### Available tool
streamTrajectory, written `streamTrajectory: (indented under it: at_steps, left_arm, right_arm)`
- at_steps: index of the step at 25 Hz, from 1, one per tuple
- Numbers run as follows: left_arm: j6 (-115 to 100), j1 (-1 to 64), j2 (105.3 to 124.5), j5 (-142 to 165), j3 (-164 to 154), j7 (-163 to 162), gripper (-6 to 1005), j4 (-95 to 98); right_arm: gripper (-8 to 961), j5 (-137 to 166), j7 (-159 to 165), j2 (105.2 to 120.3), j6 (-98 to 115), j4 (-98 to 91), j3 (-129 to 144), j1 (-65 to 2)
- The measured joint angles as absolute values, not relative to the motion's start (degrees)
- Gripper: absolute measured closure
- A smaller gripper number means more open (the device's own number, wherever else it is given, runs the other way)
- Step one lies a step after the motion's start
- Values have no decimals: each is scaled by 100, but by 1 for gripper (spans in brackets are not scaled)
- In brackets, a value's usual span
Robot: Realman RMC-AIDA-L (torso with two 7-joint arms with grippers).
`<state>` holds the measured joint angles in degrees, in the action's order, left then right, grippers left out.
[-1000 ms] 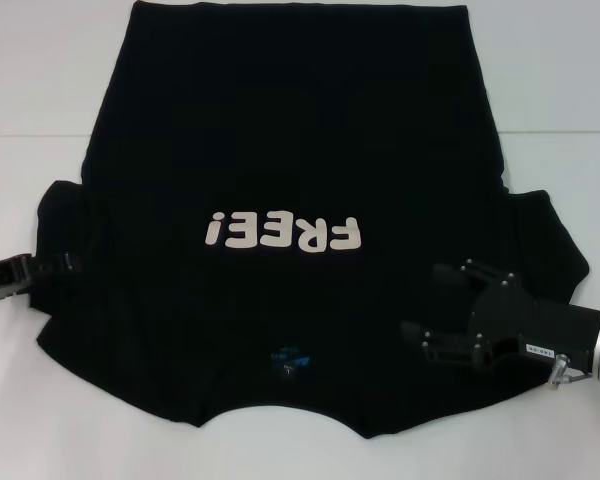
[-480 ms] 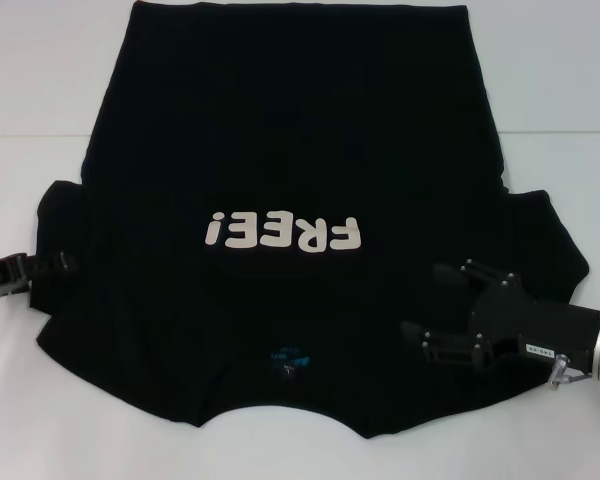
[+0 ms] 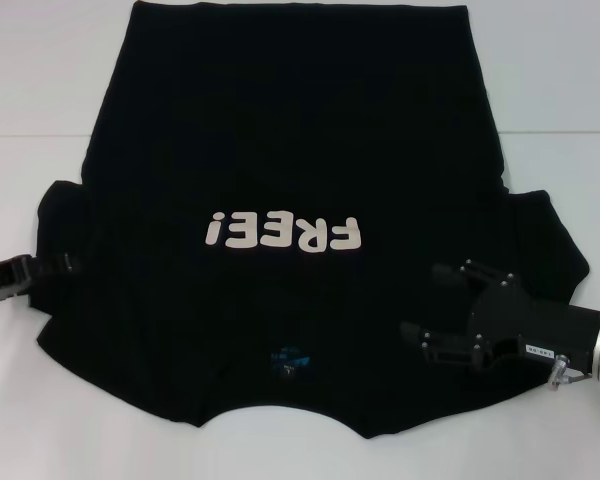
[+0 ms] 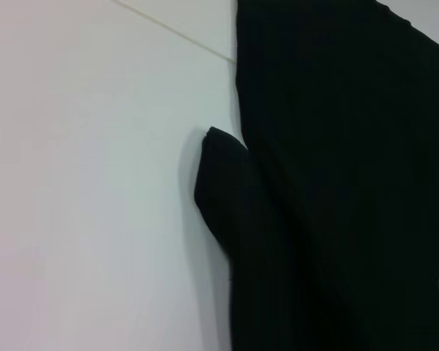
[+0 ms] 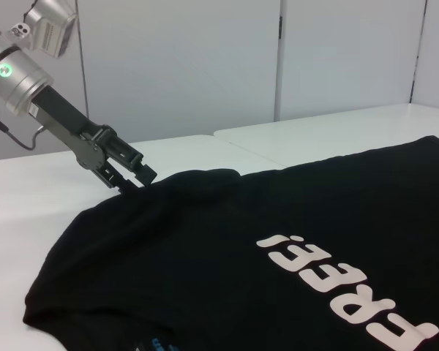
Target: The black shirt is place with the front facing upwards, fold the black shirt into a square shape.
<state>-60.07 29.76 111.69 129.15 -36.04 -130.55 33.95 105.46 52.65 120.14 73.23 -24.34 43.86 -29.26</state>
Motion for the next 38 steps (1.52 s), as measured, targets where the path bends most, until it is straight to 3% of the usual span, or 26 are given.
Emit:
streamTrajectory:
  at_steps: [15, 23, 38]
  left_arm:
    - [-5940, 2997, 11166, 12928, -3604, -13127, 66, 3390]
    - [-5847, 3012, 11179, 12928, -3683, -13077, 459, 3393]
    - [-5829, 3023, 11184, 12921, -3754, -13078, 831, 3410]
  right_arm:
    - [8, 10547, 5265, 12014, 7321, -2434, 4386, -2927]
    - [8, 10546, 5265, 12014, 7321, -2438, 4386, -2927]
    - [9, 10546, 5265, 12006, 7388, -2446, 4386, -2927]
